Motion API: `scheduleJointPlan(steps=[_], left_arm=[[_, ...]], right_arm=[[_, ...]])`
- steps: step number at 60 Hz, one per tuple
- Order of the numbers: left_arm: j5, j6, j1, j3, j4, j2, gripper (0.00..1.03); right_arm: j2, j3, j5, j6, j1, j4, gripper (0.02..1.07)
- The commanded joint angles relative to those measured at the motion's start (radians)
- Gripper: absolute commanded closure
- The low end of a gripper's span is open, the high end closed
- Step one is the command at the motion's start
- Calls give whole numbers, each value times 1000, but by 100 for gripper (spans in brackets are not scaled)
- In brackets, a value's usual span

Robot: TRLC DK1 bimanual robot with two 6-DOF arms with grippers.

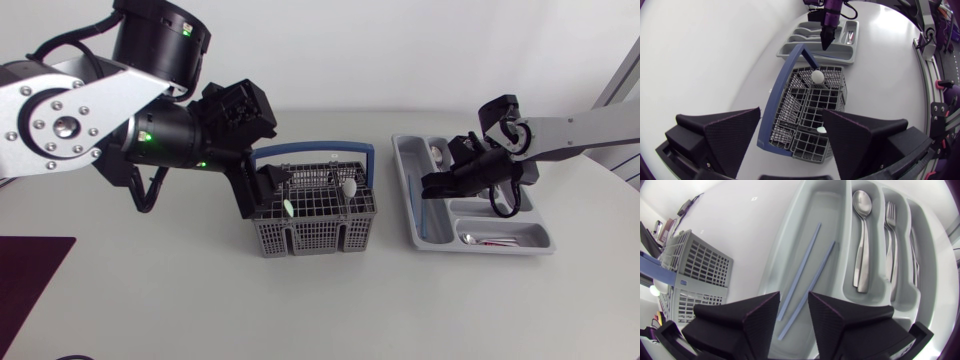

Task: Unload the cutlery basket into the drawer organizer.

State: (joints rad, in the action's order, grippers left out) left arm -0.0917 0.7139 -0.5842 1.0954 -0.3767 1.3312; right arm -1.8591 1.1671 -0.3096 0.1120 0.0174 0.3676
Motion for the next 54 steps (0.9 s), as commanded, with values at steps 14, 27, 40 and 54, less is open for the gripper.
scheduleJointPlan(steps=[14,27,40,54], left_arm=[[-11,-57,-2,-15,-28,-26,7],[-105,-347,29,69,-195,5,9],[-125,-593,38,81,-284,8,9],[-137,-743,55,81,-294,40,12]], right_arm=[[178,-96,92,9,-91,2,46],[247,-158,95,15,-103,-1,46],[282,-196,92,14,-105,-10,46],[324,-236,93,9,-123,-16,46]])
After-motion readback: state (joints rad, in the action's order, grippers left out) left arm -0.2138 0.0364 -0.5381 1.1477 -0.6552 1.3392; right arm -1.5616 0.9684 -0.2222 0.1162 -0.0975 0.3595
